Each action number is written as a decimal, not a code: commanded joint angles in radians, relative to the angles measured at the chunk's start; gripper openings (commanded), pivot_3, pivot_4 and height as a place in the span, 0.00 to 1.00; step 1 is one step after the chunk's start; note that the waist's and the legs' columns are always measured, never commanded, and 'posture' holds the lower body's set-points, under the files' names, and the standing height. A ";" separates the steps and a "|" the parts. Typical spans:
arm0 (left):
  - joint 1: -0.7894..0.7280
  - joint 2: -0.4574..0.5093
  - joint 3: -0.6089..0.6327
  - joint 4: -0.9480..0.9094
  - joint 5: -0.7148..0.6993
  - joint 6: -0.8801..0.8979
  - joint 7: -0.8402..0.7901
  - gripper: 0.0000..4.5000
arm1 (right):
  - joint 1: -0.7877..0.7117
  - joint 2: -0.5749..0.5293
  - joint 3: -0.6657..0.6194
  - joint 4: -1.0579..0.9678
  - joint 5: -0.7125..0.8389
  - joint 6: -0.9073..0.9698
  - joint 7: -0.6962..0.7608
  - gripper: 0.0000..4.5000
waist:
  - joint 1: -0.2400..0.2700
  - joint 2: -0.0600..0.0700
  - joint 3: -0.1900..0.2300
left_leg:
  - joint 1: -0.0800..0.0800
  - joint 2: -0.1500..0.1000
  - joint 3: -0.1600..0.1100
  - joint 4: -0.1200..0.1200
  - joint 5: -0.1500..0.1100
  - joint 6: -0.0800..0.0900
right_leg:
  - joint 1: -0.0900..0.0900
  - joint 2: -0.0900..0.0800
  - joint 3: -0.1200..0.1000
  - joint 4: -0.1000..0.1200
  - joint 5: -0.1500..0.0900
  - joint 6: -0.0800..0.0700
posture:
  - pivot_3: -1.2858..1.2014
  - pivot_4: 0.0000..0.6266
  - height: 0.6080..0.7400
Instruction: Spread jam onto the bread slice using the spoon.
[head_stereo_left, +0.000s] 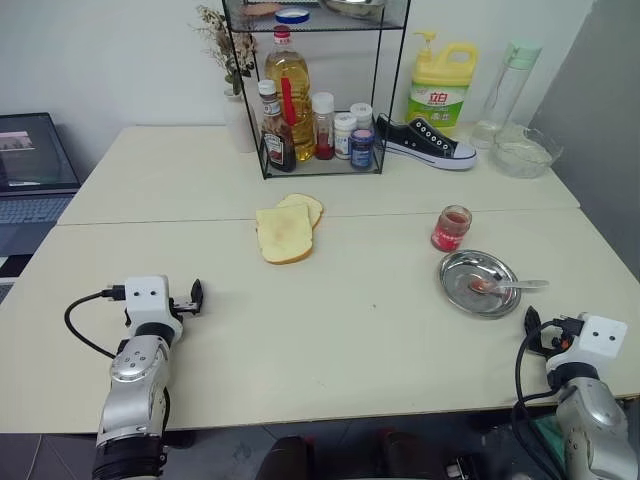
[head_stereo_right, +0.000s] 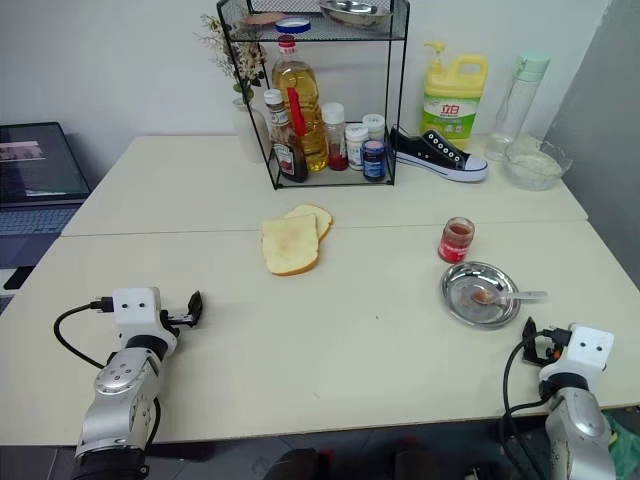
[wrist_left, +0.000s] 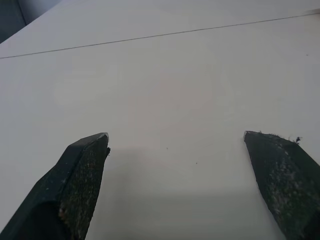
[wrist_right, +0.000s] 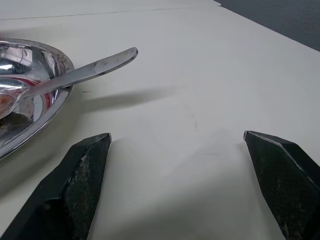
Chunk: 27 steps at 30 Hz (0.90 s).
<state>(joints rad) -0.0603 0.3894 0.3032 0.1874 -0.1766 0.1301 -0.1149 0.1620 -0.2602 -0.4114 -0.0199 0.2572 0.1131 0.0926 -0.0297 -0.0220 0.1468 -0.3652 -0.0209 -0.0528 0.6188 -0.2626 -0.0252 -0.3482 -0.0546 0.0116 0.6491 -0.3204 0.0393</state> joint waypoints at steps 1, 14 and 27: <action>0.027 0.005 0.016 0.054 0.015 0.073 0.016 1.00 | 0.006 0.002 -0.014 0.035 -0.004 0.020 -0.011 0.99 | 0.000 0.000 0.000 | 0.000 0.000 0.000 0.000 0.000 0.000 | 0.000 0.000 0.000 0.000 0.000 0.000 | 0.52 0.24 1.00; 0.035 0.006 0.015 0.060 0.005 0.067 0.006 1.00 | 0.015 -0.008 -0.028 0.032 -0.001 0.019 -0.013 0.99 | 0.001 0.000 0.000 | -0.001 0.000 0.002 -0.001 0.000 0.000 | 0.000 -0.001 0.000 -0.004 0.000 -0.001 | 0.52 0.24 1.00; -0.179 0.074 0.052 0.018 -0.238 0.237 -0.264 1.00 | -0.124 -0.197 -0.210 -0.065 0.060 0.043 -0.032 0.99 | 0.027 0.013 0.015 | -0.027 -0.001 0.003 0.002 0.002 0.001 | -0.022 0.000 -0.001 0.003 0.009 -0.001 | 0.52 0.24 1.00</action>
<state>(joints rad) -0.1999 0.4476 0.3509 0.2162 -0.3538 0.3096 -0.3247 0.0837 -0.4069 -0.5746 -0.0113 0.2976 0.1606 0.0610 -0.0030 -0.0092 0.1614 -0.3985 -0.0221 -0.0501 0.6251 -0.2602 -0.0245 -0.3758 -0.0544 0.0096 0.6582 -0.3110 0.0384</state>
